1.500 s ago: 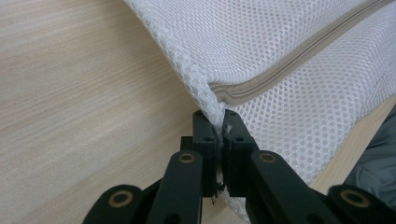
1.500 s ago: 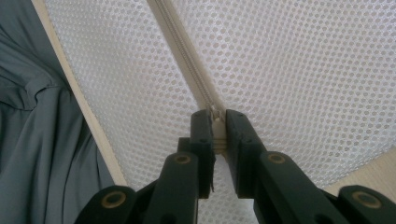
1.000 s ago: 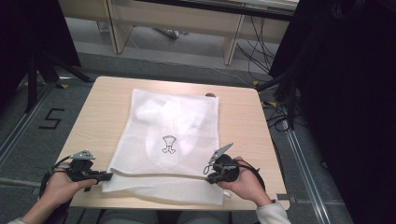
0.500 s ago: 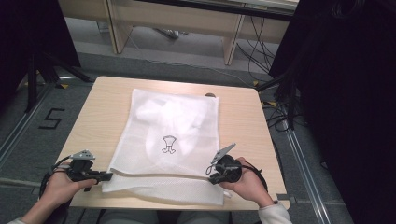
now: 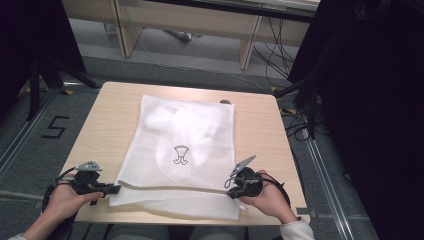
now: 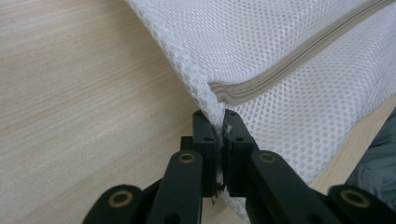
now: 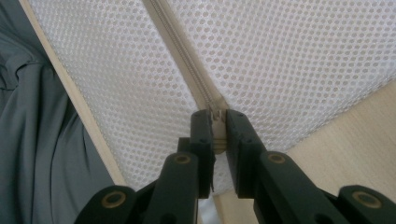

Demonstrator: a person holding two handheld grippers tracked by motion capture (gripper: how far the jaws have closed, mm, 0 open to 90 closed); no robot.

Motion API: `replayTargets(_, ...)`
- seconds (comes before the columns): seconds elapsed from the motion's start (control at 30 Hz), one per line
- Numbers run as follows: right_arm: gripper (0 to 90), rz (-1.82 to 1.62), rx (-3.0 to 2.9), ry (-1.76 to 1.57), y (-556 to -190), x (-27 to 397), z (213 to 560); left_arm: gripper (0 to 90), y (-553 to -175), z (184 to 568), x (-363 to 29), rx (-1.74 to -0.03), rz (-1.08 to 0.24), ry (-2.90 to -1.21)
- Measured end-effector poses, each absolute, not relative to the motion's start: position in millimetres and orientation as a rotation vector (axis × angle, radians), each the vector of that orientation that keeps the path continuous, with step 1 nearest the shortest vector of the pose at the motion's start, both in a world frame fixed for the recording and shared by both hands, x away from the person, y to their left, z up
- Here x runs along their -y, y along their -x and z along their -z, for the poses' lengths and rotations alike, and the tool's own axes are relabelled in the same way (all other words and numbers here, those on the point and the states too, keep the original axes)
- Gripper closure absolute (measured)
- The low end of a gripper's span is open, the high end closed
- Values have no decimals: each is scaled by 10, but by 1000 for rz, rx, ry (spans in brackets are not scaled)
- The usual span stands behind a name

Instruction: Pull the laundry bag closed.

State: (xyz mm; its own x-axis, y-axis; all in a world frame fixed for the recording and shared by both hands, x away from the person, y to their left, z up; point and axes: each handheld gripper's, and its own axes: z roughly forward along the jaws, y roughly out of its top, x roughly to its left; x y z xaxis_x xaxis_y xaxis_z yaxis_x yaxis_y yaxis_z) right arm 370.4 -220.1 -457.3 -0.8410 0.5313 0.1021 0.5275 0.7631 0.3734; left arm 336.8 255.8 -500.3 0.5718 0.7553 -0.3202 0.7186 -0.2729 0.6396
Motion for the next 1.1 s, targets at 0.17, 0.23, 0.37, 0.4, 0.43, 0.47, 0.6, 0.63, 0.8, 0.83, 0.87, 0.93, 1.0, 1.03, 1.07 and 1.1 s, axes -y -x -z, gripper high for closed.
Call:
replayTargets(0.17,822,-598,-2945,-899,-3700,2223,4600,851,-3368,5004,-2558,-1176,-58,-2029)
replayTargets(0.23,822,-574,-2943,-899,-3702,2223,4614,852,-3372,4998,-2566,-1172,-43,-2046)
replayTargets(0.37,822,-548,-2942,-909,-3697,2214,4640,852,-3368,5009,-2559,-1173,-56,-2026)
replayTargets(0.4,822,-542,-2942,-911,-3696,2213,4646,851,-3366,5012,-2557,-1173,-58,-2022)
replayTargets(0.43,822,-544,-2945,-910,-3696,2215,4651,851,-3368,4998,-2563,-1177,-53,-2044)
replayTargets(0.47,822,-538,-2949,-916,-3692,2212,4652,851,-3372,4998,-2567,-1171,-43,-2048)
replayTargets(0.6,822,-520,-2945,-886,-3700,2211,4668,851,-3371,4999,-2566,-1172,-44,-2047)
replayTargets(0.63,822,-517,-2945,-887,-3697,2208,4671,851,-3375,4995,-2577,-1162,-43,-2065)
replayTargets(0.8,821,-510,-2943,-892,-3694,2200,4684,850,-3381,4994,-2593,-1146,-44,-2095)
replayTargets(0.83,821,-514,-2944,-894,-3694,2202,4683,848,-3381,4995,-2592,-1145,-42,-2096)
replayTargets(0.87,820,-516,-2945,-893,-3694,2204,4683,847,-3383,4998,-2594,-1139,-39,-2100)
replayTargets(0.93,816,-525,-2942,-897,-3695,2208,4684,838,-3364,5022,-2554,-1160,-60,-2031)
replayTargets(1.0,794,-544,-2926,-904,-3692,2221,4674,820,-3362,5011,-2564,-1157,-57,-2054)
replayTargets(1.03,771,-558,-2917,-905,-3688,2233,4659,804,-3358,5012,-2564,-1150,-70,-2057)
replayTargets(1.07,740,-574,-2893,-918,-3686,2250,4643,781,-3367,5009,-2595,-1102,-89,-2096)
replayTargets(1.1,719,-601,-2878,-939,-3681,2269,4622,756,-3356,5019,-2571,-1114,-108,-2052)
